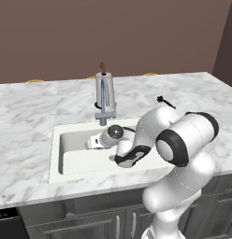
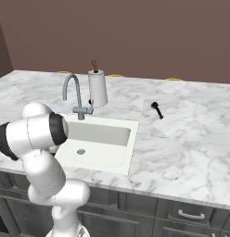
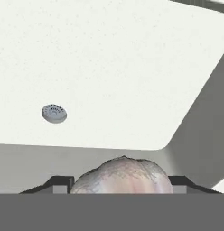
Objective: Turn on the sink faucet. Then move the garlic from the counter to the sink. Turn off the sink. Move the vegetable from the sink to the pot next to the stove. Finally move the pot to the rear left burner.
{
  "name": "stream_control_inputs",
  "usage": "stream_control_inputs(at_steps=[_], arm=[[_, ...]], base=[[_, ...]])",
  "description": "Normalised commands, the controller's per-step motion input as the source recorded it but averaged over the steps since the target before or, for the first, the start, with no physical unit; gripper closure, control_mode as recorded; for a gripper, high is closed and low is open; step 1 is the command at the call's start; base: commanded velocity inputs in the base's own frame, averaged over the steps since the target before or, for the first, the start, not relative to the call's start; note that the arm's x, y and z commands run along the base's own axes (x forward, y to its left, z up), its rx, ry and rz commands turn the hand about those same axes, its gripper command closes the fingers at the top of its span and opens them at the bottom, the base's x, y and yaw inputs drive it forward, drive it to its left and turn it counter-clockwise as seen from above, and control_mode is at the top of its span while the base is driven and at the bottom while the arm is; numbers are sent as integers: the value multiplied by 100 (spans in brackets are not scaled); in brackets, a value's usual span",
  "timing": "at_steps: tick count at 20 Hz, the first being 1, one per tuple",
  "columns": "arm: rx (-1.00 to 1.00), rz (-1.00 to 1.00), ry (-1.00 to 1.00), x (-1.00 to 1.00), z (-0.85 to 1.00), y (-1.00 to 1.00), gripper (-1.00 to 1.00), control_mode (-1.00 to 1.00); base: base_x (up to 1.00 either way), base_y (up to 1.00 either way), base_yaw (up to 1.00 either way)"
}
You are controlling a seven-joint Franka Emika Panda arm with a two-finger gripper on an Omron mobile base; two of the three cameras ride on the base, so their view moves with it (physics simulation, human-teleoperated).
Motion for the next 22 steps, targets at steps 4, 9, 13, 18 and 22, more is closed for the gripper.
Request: stream_control_inputs(at_steps=[4, 9, 13, 18, 22], arm=[[-4, 2, 2, 0, 100, 51, 100, -100], [-4, 3, 4, 0, 100, 55, 100, -100], [-5, 4, 7, 0, 100, 48, 100, -100], [-6, 6, 7, -14, 79, 15, 100, -100], [-2, 4, 0, -42, 48, -6, 100, -100]], base=[[0, 0, 0], [0, 0, 0], [0, 0, 0], [0, 0, 0], [0, 0, 0]])
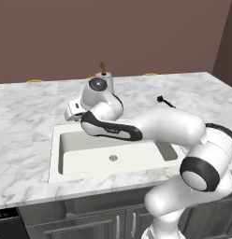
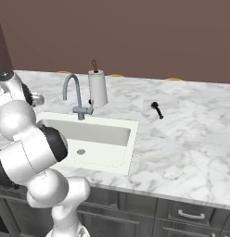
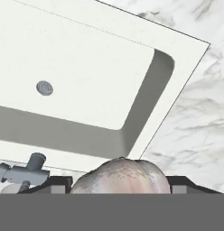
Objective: Turn on the sink faucet. Then move the garlic from the counter to the sink. Turn off the sink. Move the vegetable from the sink to the pot next to the stove. Finally move the pot to the rear left burner.
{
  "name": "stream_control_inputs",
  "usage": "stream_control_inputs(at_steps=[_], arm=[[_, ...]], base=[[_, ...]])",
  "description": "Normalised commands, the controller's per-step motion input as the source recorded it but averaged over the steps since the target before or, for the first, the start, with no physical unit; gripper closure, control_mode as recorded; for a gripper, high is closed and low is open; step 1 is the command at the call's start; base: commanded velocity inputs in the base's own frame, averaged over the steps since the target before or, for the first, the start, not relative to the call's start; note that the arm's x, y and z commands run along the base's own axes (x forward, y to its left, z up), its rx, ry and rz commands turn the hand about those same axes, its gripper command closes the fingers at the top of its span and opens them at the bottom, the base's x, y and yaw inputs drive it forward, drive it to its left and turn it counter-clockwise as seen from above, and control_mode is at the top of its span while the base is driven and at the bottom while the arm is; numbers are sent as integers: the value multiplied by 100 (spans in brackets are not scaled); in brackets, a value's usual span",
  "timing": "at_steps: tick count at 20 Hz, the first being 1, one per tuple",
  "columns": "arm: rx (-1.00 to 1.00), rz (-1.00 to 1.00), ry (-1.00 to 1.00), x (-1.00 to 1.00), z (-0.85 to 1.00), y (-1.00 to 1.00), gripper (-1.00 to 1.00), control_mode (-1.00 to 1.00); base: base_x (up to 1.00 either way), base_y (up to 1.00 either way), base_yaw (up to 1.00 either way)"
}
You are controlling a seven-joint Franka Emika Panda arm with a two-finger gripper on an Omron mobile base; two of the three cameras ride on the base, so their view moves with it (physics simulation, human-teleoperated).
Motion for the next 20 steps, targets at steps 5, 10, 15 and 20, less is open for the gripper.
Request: stream_control_inputs(at_steps=[5, 10, 15, 20], arm=[[-3, 11, 0, -50, 10, -28, 100, -100], [-1, 14, 0, -39, 5, -48, 100, -100], [0, 17, -1, -53, 1, -48, 100, -100], [0, 8, -3, -83, 23, -32, 100, -100]], base=[[0, 0, 0], [0, 0, 0], [0, 0, 0], [0, 0, 0]])
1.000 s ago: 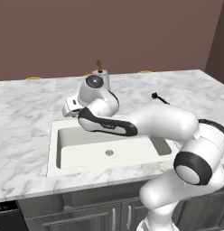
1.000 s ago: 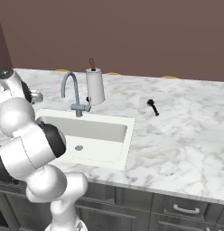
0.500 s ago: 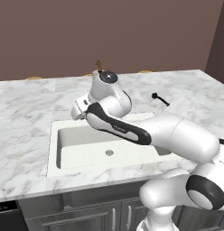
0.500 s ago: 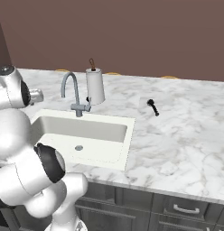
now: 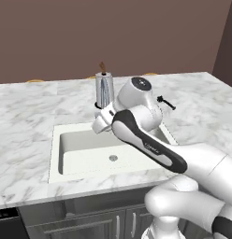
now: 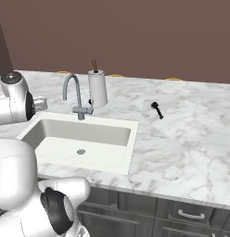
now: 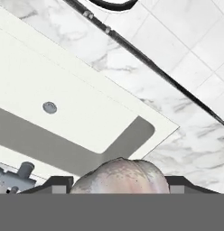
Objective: Turn on the sink faucet. Then move the garlic from the counter to the sink. Turn off the sink. Move the vegetable from the sink to the pot next to the stove. Finally move the pot to the rear left burner.
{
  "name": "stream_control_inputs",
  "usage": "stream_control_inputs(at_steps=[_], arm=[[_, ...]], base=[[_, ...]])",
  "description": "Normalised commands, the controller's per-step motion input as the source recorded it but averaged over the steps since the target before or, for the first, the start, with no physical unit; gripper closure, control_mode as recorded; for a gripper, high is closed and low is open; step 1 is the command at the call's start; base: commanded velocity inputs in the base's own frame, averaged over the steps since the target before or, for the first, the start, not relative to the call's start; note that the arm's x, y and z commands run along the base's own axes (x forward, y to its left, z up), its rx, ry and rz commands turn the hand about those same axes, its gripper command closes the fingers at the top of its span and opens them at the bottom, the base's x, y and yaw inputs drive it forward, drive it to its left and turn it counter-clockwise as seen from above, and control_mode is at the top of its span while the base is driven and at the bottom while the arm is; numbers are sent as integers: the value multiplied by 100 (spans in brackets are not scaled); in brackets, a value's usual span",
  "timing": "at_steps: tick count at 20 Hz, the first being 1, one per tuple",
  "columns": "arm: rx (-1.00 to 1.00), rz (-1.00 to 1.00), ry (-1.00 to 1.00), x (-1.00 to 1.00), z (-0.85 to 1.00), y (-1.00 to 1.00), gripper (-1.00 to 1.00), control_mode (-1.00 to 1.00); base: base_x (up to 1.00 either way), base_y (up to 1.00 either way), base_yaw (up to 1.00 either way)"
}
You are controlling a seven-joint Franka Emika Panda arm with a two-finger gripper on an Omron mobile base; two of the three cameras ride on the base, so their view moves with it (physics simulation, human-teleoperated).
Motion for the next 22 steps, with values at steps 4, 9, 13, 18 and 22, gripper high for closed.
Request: stream_control_inputs(at_steps=[4, 9, 13, 18, 22], arm=[[0, 0, 0, -62, 15, -35, 100, -100], [0, 0, 0, -13, 0, -12, 100, -100], [0, 0, 0, -6, 0, 0, 100, -100], [0, -6, 0, -13, 0, 0, 100, 100], [0, 0, 0, 0, 0, 0, 100, 100]], base=[[0, 0, 0], [0, 0, 0], [0, 0, 0], [-10, 0, -9], [-21, -4, -38]])
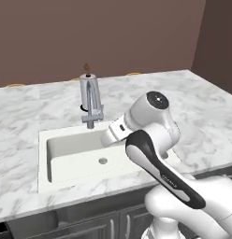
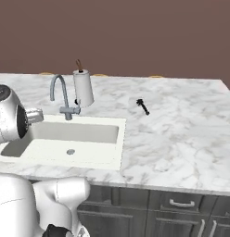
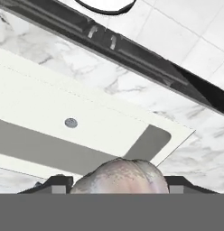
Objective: Turn on the sink faucet. Then move the garlic from the counter to the sink. Turn off the sink. Move the vegetable from the sink to the pot next to the stove. Finally move the pot to the rear left burner.
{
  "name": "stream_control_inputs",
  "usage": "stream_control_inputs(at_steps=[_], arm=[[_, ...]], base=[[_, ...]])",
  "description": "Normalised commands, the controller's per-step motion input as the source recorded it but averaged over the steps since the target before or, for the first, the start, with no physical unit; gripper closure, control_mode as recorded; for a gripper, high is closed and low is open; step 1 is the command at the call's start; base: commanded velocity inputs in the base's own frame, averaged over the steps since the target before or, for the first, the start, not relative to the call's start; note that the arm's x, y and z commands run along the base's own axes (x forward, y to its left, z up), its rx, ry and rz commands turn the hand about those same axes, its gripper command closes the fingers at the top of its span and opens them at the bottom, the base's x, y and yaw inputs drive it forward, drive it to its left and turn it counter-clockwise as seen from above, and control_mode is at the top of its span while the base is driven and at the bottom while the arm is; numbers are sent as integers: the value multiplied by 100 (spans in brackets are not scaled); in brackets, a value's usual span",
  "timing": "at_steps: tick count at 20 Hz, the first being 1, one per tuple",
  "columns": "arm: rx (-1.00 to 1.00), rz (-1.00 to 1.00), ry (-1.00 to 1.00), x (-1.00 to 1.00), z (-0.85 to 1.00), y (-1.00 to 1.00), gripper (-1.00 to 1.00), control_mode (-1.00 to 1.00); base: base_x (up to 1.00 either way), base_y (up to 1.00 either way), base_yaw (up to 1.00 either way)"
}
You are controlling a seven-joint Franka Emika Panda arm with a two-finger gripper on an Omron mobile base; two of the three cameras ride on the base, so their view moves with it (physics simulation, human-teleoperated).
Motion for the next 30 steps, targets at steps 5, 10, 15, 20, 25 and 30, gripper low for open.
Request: stream_control_inputs(at_steps=[5, 10, 15, 20, 25, 30], arm=[[0, 0, 0, 0, 0, 0, 100, 100], [0, 0, 0, 0, 0, 0, 100, 100], [0, 0, 0, 0, 0, 0, 100, 100], [0, 0, 0, 0, 0, 0, 100, 100], [0, 0, 0, 0, 0, 0, 100, 100], [0, 0, 0, 0, 0, 0, 100, 100]], base=[[-2, -11, -45], [0, -16, -49], [0, -27, -52], [2, -20, -53], [10, -18, -54], [25, -46, -52]])
